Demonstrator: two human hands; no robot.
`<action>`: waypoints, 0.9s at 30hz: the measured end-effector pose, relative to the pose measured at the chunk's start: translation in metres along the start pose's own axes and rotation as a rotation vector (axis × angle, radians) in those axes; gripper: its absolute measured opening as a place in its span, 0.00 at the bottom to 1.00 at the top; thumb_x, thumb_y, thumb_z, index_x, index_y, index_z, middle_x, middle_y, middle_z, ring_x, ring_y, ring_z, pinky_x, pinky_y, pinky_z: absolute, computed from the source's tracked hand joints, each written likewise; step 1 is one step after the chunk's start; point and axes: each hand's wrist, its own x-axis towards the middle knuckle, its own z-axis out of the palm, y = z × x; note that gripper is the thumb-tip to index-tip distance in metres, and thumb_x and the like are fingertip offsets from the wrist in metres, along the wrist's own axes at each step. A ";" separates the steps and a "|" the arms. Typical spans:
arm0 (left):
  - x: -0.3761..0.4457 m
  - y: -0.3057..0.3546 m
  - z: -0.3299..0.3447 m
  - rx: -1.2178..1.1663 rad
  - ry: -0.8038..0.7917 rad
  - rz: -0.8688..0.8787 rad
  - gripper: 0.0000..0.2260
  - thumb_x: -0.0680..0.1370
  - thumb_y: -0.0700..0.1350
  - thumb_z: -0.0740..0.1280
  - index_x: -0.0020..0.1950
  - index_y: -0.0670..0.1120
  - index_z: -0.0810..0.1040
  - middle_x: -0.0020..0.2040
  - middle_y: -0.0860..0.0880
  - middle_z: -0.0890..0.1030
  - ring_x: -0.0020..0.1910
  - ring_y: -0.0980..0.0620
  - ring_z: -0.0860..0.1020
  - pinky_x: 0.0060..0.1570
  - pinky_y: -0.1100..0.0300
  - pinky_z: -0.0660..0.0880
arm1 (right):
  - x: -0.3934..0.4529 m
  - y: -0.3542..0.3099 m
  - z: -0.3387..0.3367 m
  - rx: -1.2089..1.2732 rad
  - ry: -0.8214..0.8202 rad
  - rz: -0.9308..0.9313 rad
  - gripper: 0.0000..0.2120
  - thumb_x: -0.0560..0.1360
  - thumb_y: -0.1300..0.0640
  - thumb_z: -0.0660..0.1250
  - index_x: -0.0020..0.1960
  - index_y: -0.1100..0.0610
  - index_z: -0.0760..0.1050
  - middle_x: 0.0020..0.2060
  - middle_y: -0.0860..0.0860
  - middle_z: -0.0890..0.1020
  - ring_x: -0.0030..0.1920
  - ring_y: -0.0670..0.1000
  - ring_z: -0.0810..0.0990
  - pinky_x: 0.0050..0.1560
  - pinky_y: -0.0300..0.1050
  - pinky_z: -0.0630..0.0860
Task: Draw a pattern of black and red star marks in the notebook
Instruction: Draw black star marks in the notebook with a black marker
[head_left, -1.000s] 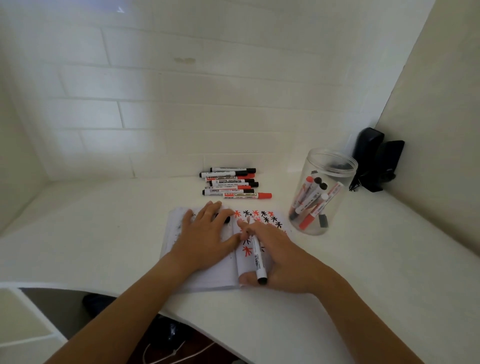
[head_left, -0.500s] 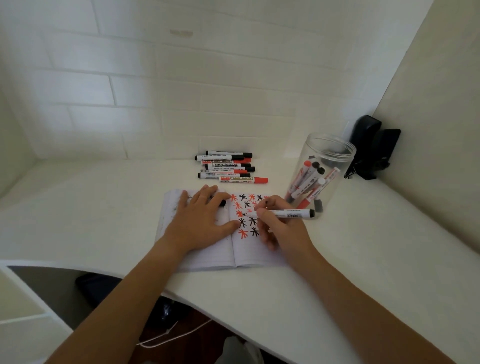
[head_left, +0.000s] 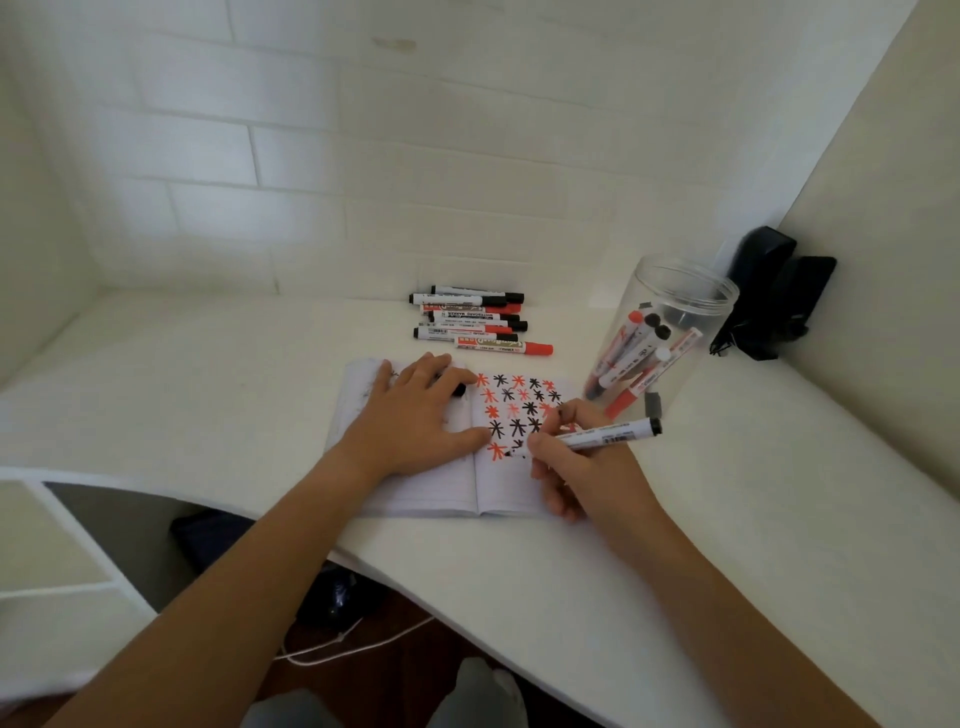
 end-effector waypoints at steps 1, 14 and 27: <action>0.000 0.000 0.000 0.006 0.006 0.002 0.38 0.67 0.78 0.52 0.74 0.63 0.61 0.81 0.53 0.58 0.81 0.51 0.52 0.77 0.38 0.44 | -0.002 0.000 0.000 -0.013 -0.003 0.007 0.09 0.81 0.60 0.70 0.50 0.63 0.70 0.34 0.58 0.83 0.24 0.54 0.75 0.23 0.40 0.69; -0.003 0.002 -0.004 0.013 -0.081 0.008 0.42 0.63 0.80 0.52 0.75 0.66 0.57 0.82 0.52 0.52 0.81 0.51 0.46 0.77 0.38 0.39 | -0.004 0.001 0.011 -0.149 0.033 -0.023 0.10 0.79 0.63 0.69 0.44 0.65 0.70 0.30 0.61 0.82 0.23 0.55 0.76 0.22 0.42 0.69; -0.001 0.002 -0.002 -0.014 -0.075 0.002 0.41 0.62 0.79 0.58 0.73 0.67 0.58 0.82 0.52 0.53 0.81 0.52 0.45 0.77 0.38 0.38 | -0.003 0.001 0.015 -0.234 0.050 0.026 0.09 0.79 0.60 0.70 0.44 0.62 0.73 0.31 0.57 0.84 0.24 0.51 0.78 0.22 0.39 0.69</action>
